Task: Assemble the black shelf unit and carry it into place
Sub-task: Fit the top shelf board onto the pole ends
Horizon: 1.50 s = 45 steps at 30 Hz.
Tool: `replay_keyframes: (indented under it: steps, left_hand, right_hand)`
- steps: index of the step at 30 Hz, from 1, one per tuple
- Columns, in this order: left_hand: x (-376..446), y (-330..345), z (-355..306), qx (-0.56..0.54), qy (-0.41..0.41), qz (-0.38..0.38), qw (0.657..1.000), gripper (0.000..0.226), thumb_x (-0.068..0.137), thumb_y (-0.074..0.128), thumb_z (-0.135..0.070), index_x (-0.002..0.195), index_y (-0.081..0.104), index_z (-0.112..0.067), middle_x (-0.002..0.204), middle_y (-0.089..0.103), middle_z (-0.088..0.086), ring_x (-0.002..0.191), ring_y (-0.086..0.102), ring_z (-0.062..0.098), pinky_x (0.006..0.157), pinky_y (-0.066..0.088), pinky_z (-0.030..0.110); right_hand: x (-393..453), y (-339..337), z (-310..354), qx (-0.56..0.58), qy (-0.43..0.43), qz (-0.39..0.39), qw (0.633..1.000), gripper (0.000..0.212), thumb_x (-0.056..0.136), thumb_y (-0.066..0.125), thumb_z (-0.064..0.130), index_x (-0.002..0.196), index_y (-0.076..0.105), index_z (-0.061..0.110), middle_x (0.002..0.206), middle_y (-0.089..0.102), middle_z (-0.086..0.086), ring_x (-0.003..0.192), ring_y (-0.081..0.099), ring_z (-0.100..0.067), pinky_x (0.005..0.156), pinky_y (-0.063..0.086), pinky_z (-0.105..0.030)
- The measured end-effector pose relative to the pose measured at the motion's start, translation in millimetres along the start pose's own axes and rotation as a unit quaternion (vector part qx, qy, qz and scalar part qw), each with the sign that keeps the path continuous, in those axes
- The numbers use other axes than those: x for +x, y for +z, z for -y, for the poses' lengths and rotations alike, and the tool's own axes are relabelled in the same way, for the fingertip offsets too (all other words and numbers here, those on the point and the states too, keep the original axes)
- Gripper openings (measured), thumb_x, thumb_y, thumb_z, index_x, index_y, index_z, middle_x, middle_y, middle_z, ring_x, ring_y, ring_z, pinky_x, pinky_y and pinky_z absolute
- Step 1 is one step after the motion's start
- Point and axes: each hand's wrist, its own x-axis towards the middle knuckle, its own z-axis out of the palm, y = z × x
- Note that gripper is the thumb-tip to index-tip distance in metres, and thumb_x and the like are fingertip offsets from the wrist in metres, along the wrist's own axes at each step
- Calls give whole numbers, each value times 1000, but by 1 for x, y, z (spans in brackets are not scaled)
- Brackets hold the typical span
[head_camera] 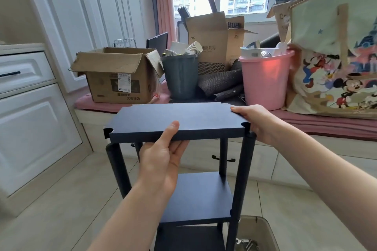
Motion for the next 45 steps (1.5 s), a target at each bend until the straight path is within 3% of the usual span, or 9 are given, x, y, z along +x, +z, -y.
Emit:
replay_keyframes:
  steps: [3,9,18,23,28,32,38,42,45]
  left_hand:
    - [2,0,5,0,5,8,1000,22,79,74,-5,101,71,-10,102,78,9,94,76,23,67,61,29]
    - [0,-3,4,11,13,24,1000,44,67,78,-15,110,70,-9,104,77,9,96,75,24,72,62,31]
    - [-5,-25,-10,32,-65,48,996,44,76,73,-17,119,65,-7,114,75,15,102,74,30,83,61,37]
    - [-16,-52,-58,248,-121,84,958,53,71,73,-27,114,66,2,106,75,20,98,75,33,76,63,34]
    - [-16,-66,-117,449,64,4,891,27,86,72,-27,79,77,-1,80,77,15,71,77,31,53,59,26]
    - [31,-70,-132,471,202,-102,853,20,96,65,-16,80,72,-6,67,75,6,51,70,16,47,53,20]
    - [103,-67,-112,463,9,-91,882,23,96,67,-30,106,68,-9,96,71,5,77,65,16,59,49,28]
    - [116,-54,-105,421,-92,-76,899,26,97,62,-42,93,65,-16,60,72,-4,47,67,10,35,43,16]
    - [122,-55,-104,398,-130,-42,907,27,99,57,-44,96,64,-18,75,70,0,49,67,12,41,46,16]
  right_hand:
    - [3,0,-1,5,-1,-10,1000,24,94,63,20,114,67,8,94,65,-5,73,56,-19,64,41,-31]
    - [11,-1,-2,-4,20,-16,1000,8,94,62,22,96,65,15,57,63,7,38,55,-6,39,41,-14]
    - [15,3,-13,62,48,-10,997,15,95,60,16,82,63,9,59,67,0,42,62,-11,40,48,-18]
    - [14,2,-13,86,43,-10,995,18,95,58,13,78,61,8,55,67,-1,40,62,-12,37,45,-17]
    - [11,5,-14,88,42,-1,995,15,96,56,13,84,61,7,52,66,0,38,60,-11,35,44,-16]
    - [5,6,-12,92,45,1,995,19,98,54,13,79,58,9,49,64,0,37,60,-11,35,44,-17]
    - [1,8,-9,81,52,-15,995,19,97,54,13,81,59,5,49,65,-2,35,60,-12,33,44,-17]
    - [1,8,-7,73,55,-19,996,20,98,54,13,80,59,4,48,65,-3,35,60,-13,32,43,-17]
    - [4,8,-5,68,53,-26,996,18,97,56,13,82,60,4,49,65,-3,36,60,-14,33,44,-17]
